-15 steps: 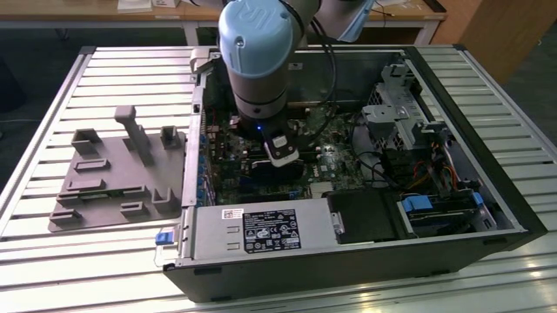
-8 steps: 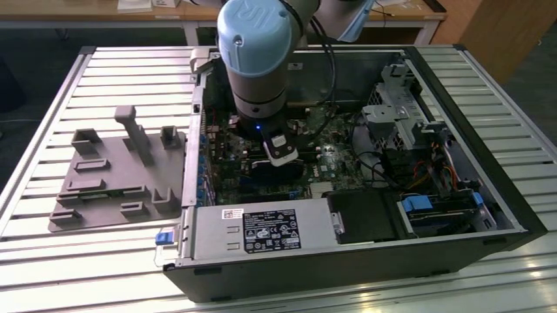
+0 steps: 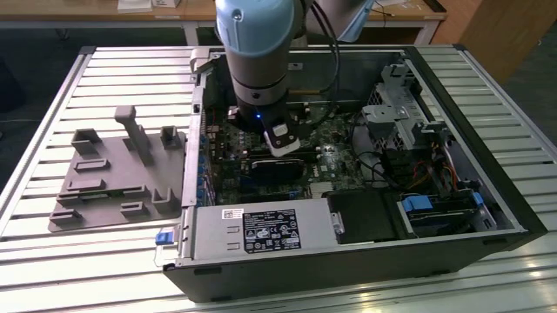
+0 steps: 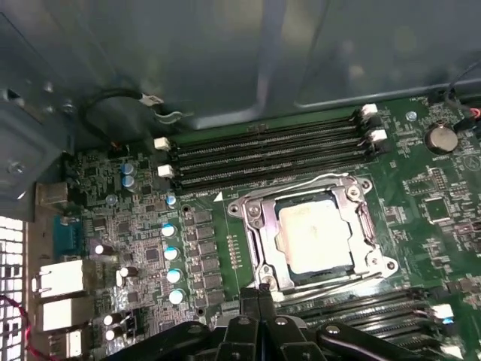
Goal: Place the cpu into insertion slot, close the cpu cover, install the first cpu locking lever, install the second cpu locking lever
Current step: 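Install the second cpu locking lever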
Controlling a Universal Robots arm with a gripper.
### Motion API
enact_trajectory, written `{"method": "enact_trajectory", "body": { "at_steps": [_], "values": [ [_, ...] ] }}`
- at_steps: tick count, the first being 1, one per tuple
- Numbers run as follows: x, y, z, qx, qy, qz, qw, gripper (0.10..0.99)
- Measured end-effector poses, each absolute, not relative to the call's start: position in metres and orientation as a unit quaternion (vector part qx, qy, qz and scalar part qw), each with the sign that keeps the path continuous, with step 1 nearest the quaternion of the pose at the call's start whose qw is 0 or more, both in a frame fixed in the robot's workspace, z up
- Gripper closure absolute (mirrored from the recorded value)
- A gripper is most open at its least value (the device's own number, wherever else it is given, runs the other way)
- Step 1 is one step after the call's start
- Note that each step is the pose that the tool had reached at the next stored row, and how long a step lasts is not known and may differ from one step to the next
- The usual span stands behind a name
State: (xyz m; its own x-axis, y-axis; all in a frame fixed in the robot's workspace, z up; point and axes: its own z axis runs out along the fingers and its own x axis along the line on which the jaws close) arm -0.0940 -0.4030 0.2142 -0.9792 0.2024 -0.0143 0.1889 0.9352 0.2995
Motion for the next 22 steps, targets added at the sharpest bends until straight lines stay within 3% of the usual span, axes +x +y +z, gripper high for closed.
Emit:
{"method": "enact_trajectory", "body": {
  "at_steps": [14,22],
  "values": [
    [-0.048,-0.402,0.215,0.101,0.985,0.138,0.013,0.984],
    [-0.044,-0.385,0.215,0.101,0.990,0.100,0.013,0.984]
  ]
}}
